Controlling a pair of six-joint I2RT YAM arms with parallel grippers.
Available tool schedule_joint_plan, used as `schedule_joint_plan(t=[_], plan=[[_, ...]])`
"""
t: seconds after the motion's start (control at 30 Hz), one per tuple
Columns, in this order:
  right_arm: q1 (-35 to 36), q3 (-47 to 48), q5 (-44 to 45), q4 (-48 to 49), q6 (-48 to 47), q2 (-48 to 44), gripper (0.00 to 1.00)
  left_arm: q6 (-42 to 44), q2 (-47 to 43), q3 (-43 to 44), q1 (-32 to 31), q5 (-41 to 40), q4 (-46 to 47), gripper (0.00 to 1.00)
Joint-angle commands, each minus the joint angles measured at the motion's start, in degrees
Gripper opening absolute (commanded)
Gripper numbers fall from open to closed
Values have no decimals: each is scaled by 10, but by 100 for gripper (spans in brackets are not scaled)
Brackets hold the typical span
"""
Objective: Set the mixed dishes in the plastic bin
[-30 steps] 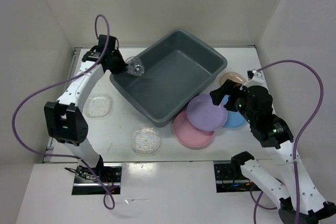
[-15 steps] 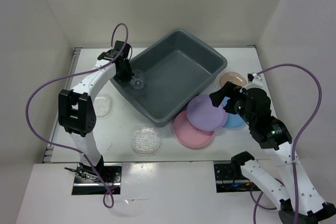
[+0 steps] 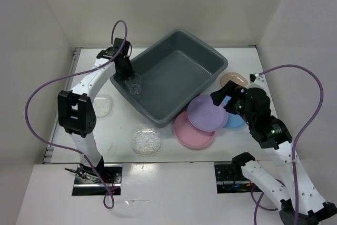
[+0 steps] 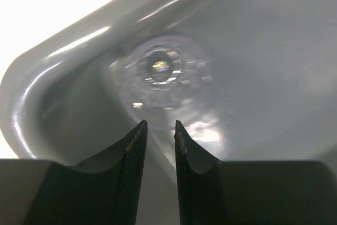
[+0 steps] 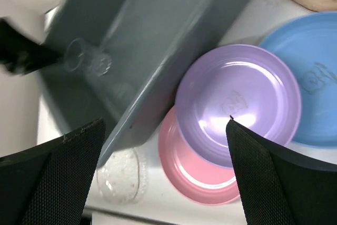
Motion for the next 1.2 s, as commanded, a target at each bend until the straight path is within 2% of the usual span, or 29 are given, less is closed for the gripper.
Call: schedule_joint_plan(t=[0.0,0.07,0.17,0.23,0.37,0.47,0.53,0.67,0.93,1.17], plan=[[1,3,76,-27,52,62,100,-1,-45,71,1,59,20,37],[-5,23,103,-55,81,112,97,-1,-63,113,1,106,27,37],[-25,35,113,-87,88,216,95,-15,-104,121,1,160,54,41],[-45,35,100,-87,80,270,89,-34,-143,92,1,179,78,43],[-89,42,86,-95,67,319,80,-46,-205,9,1,196,98,44],[-122,47,98,-101,60,347,74,-51,-241,-58,1,204,112,45],[-143,54,110,-108,47,366,74,-51,-259,-89,1,210,124,45],[-167,54,89,-94,25,392,67,-51,-273,-142,1,215,129,46],[-167,54,60,-88,8,428,55,-51,-268,-154,1,220,136,46],[-167,54,37,-83,-4,461,53,-57,-263,-159,1,220,147,46]])
